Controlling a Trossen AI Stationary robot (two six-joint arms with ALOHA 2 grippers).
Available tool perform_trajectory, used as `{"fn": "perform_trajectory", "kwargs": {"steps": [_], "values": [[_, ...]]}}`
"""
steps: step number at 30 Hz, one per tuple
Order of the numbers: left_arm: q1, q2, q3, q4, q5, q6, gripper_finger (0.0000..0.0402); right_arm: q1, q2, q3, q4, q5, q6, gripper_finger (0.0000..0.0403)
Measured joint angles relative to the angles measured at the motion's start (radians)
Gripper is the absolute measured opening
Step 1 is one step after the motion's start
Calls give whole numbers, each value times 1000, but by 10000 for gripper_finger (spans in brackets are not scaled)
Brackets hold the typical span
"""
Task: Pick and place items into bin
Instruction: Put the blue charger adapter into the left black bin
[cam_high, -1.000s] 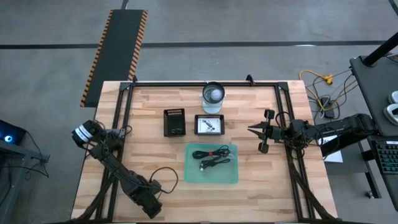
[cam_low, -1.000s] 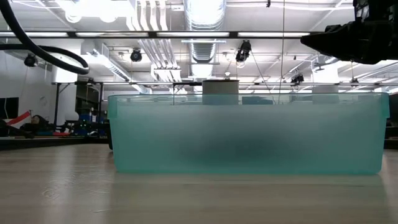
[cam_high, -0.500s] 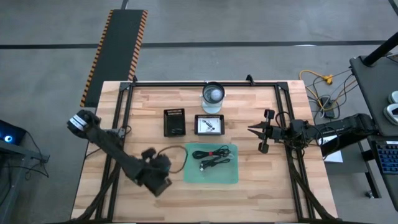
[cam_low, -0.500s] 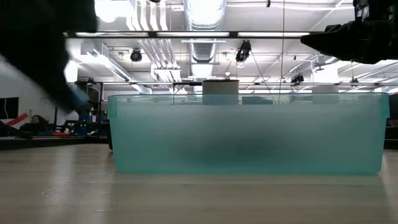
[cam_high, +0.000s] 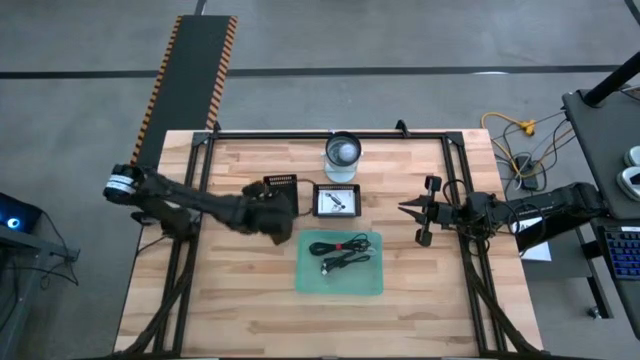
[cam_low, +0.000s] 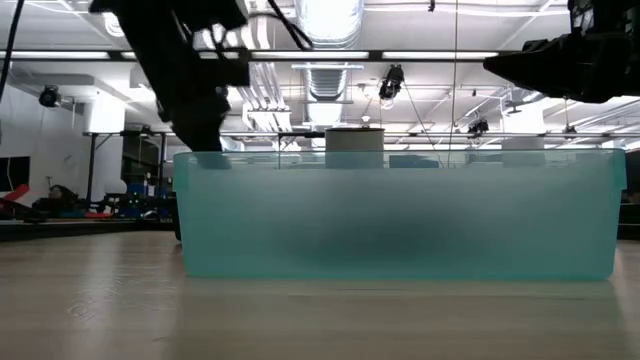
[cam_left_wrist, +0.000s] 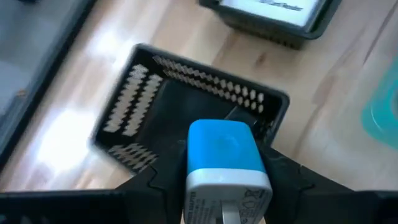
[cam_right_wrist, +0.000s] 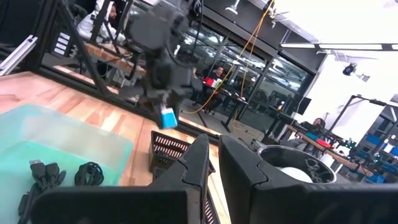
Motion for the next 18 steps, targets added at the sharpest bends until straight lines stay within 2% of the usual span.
{"fn": "perform_trajectory", "kwargs": {"steps": [2, 7, 14, 18], "values": [[54, 2, -21, 62, 53, 82, 134, 0, 0, 0, 0, 0, 0, 27], [144, 0, -43, 106, 46, 181, 136, 0, 2, 0, -2, 0, 3, 27], [169, -2, -43, 269, 67, 390, 256, 0, 2, 0, -2, 0, 22, 27], [169, -3, -45, 312, 88, 452, 280, 0, 2, 0, -2, 1, 35, 27]]}}
